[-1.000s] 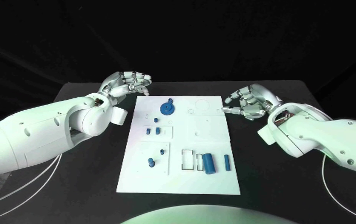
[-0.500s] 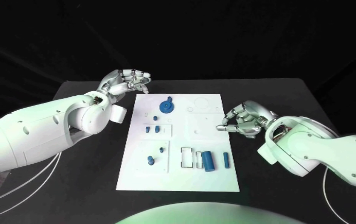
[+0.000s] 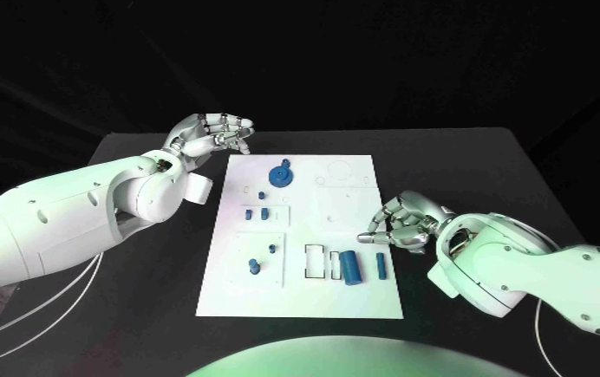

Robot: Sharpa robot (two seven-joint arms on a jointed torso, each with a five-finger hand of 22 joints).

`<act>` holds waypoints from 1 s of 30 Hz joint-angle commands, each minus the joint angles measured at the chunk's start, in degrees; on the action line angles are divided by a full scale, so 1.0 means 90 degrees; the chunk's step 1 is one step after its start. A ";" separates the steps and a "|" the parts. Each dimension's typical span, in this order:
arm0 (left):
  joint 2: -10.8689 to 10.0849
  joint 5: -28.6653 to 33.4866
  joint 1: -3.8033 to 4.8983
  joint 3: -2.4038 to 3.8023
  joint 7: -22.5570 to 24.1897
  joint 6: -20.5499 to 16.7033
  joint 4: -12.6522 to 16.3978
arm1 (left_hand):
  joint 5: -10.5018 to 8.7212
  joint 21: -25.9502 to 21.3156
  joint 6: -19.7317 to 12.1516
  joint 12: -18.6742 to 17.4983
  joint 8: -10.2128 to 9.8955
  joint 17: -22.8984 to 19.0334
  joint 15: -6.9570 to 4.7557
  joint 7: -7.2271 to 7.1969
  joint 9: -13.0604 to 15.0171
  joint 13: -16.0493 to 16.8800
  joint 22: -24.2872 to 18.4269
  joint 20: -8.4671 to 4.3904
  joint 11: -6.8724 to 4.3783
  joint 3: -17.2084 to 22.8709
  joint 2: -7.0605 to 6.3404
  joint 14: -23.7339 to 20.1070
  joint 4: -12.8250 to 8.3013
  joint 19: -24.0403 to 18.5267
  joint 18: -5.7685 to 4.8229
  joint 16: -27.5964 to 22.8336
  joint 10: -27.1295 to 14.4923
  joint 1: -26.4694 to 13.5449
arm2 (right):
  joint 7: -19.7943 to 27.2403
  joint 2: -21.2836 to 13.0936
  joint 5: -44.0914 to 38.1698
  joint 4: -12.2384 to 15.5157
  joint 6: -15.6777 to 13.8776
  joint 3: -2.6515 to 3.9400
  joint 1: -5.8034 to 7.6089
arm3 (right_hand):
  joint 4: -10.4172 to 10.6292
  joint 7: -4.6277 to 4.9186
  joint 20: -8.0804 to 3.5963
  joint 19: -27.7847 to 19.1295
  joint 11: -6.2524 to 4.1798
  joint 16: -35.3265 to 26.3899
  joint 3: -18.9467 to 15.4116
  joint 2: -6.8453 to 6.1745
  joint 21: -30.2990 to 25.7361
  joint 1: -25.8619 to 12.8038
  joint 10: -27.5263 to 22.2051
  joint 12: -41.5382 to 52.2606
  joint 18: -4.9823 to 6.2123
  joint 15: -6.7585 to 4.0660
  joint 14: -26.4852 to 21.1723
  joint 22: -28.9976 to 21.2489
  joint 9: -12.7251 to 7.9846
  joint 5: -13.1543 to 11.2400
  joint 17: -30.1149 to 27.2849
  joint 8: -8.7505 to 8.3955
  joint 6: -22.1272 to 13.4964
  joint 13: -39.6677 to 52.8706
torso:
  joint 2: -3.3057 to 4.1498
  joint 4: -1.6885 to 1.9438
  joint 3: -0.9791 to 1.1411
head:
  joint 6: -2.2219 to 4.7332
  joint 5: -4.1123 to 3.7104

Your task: Assemble the parts on the task board

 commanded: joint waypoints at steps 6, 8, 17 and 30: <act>-0.0002 0.0035 0.0003 0.0005 0.0047 0.0116 0.0024 | 0.0000 -0.0044 0.0016 0.0036 0.0028 -0.0006 -0.0033 0.0147 -0.0006 -0.0006 -0.0006 -0.0013 -0.0006 -0.0027 0.0044 0.0009 -0.0005 -0.0013 0.0078 -0.0039 0.0032 0.0001 | -0.0349 0.0185 -0.0597 -0.0010 0.0234 -0.0009 -0.0180 | 0.0015 -0.0019 -0.0012 0.0017 -0.0021 0.0031 -0.0069 -0.0055 0.0002 -0.0113 0.0045 0.0021 -0.0099 -0.0045 0.0449 0.0017 0.0019 -0.0020 0.0490 0.0033 0.0056 0.0378 | 0.0009 0.0002 0.0000 | -0.0030 -0.0009; -0.0004 0.0035 0.0003 0.0005 0.0045 0.0118 0.0025 | 0.0000 -0.0044 0.0016 0.0036 0.0028 -0.0006 -0.0033 0.0147 -0.0006 -0.0006 -0.0006 -0.0013 -0.0006 -0.0027 0.0044 0.0009 -0.0005 -0.0013 0.0078 -0.0039 0.0032 0.0001 | -0.0370 0.0217 -0.0668 -0.0022 0.0278 -0.0010 -0.0210 | 0.0016 -0.0020 -0.0014 0.0012 -0.0023 0.0035 -0.0079 -0.0072 -0.0010 -0.0145 0.0051 0.0036 -0.0097 -0.0046 0.0450 0.0015 0.0023 -0.0018 0.0498 0.0039 0.0054 0.0390 | 0.0008 0.0001 0.0000 | -0.0040 -0.0009; -0.0010 0.0035 0.0003 0.0005 0.0031 0.0132 0.0027 | -0.0001 -0.0056 0.0023 0.0034 0.0038 -0.0012 -0.0032 0.0145 -0.0010 -0.0010 -0.0013 -0.0013 -0.0006 -0.0032 0.0046 0.0012 -0.0003 -0.0010 0.0076 -0.0052 0.0032 -0.0003 | -0.0441 0.0317 -0.0934 -0.0067 0.0553 -0.0012 -0.0289 | 0.0024 -0.0025 -0.0020 0.0035 -0.0027 0.0118 -0.0096 -0.0153 0.0062 -0.0389 0.0119 0.0197 -0.0111 -0.0049 0.0489 0.0073 0.0047 -0.0004 0.0706 0.0077 0.0037 0.0521 | 0.0003 0.0003 0.0003 | -0.0055 -0.0002; -0.0022 0.0035 0.0003 0.0005 0.0010 0.0154 0.0032 | -0.0001 -0.0056 0.0023 0.0034 0.0038 -0.0012 -0.0032 0.0145 -0.0010 -0.0010 -0.0013 -0.0013 -0.0006 -0.0032 0.0046 0.0012 -0.0003 -0.0010 0.0076 -0.0052 0.0032 -0.0003 | -0.0507 0.0464 -0.1614 -0.0140 0.0964 -0.0021 -0.0361 | 0.0029 -0.0076 -0.0035 0.0046 -0.0064 0.0178 -0.0040 -0.0243 0.0111 -0.0750 0.0172 0.0336 -0.0117 -0.0073 0.0511 0.0141 0.0124 0.0085 0.0852 0.0243 0.0142 0.0636 | 0.0007 0.0001 0.0002 | -0.0071 0.0012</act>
